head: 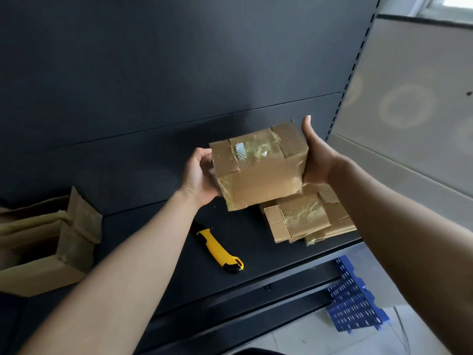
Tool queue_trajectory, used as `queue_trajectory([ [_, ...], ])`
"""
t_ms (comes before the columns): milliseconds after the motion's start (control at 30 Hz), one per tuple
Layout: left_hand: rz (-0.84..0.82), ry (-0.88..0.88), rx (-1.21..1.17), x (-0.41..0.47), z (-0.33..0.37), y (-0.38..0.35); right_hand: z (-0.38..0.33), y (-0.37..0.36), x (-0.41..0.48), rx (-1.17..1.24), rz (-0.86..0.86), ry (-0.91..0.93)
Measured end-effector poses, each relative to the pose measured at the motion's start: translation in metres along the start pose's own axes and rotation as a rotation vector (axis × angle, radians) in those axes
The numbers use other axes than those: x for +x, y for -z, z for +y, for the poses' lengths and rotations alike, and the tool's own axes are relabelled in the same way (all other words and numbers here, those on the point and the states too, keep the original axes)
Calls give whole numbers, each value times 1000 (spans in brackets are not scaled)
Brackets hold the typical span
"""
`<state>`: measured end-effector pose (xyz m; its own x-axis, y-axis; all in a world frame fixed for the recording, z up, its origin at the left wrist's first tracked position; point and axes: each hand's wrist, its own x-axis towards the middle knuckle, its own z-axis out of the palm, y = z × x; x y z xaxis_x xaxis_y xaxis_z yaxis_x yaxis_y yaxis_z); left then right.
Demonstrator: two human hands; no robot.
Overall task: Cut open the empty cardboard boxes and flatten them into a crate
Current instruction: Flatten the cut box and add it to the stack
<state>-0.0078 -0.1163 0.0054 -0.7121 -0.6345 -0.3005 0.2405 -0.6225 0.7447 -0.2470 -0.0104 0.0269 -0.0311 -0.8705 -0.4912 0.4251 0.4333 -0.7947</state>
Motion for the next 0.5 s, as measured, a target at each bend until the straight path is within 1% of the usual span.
queue_trajectory([
  [100, 21, -52, -58, 0, 2, -1, -2, -2, -5, -64, 94, 12],
  [133, 37, -60, -42, 0, 3, 0, -1, -1, -6, -98, 112, 16],
  [200, 118, -73, 114, 1, 3, 0, 2, 0, -5, -148, 126, 30],
  [267, 216, -65, 232, 2, 1, 0, 6, 3, -4, -138, 155, 20],
  [300, 228, -38, 252, 1, 1, -3, 9, 4, -3, -138, 174, 14],
  [367, 175, 68, 346, 2, -4, -7, 14, 3, -1, -159, 245, 17],
  [433, 131, 151, 566, 6, -15, -7, 15, 3, 2, -150, 345, 51],
  [467, 142, 156, 621, 10, -22, -6, 14, 3, 3, -150, 393, 75],
  [500, 174, 160, 595, 14, -29, -4, 13, 3, 5, -145, 430, 103],
])
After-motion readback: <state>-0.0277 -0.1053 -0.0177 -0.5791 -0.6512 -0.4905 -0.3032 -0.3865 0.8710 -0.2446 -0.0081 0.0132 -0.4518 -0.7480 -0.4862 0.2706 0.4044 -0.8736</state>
